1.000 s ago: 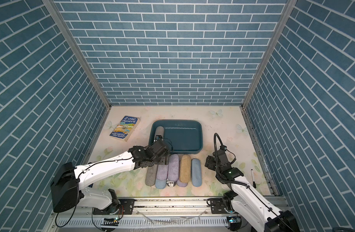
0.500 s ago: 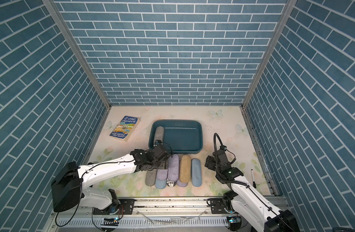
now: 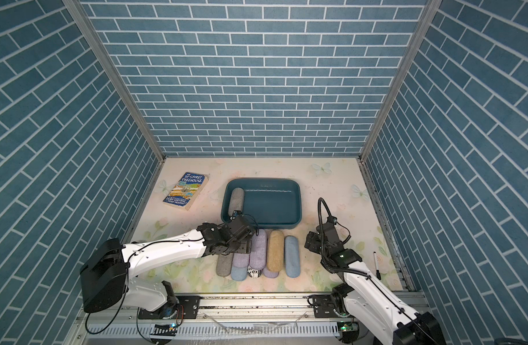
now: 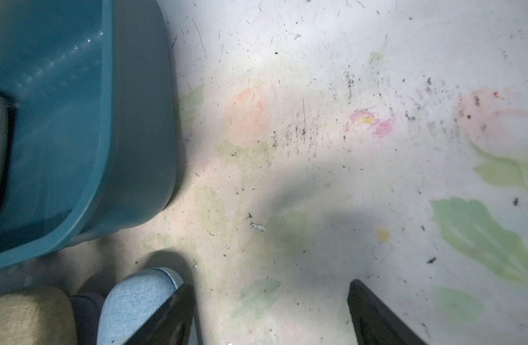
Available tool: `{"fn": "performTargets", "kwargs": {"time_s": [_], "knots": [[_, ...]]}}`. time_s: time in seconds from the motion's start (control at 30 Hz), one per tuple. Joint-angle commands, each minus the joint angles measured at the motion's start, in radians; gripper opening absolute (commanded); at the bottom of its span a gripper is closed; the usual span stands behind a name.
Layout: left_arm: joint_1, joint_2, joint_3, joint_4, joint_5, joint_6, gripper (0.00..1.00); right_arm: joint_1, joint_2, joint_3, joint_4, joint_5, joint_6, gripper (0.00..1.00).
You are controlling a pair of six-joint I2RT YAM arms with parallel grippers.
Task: Put the glasses cases into the storage boxes
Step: Pick up the glasses case.
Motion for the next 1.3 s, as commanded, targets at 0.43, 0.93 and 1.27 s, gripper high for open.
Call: {"fn": "performTargets", "kwargs": {"time_s": [0.43, 0.93, 1.27], "knots": [[-0.012, 0.054, -0.016, -0.022, -0.010, 0.015, 0.73, 0.002, 0.010, -0.016, 0.018, -0.005, 0.049, 0.82], [-0.021, 0.025, -0.018, -0.083, -0.062, 0.010, 0.69, 0.002, 0.037, -0.014, 0.041, -0.011, 0.053, 0.82], [-0.022, 0.002, -0.040, -0.091, -0.076, -0.001, 0.68, 0.002, 0.056, -0.009, 0.053, -0.015, 0.054, 0.82]]}}
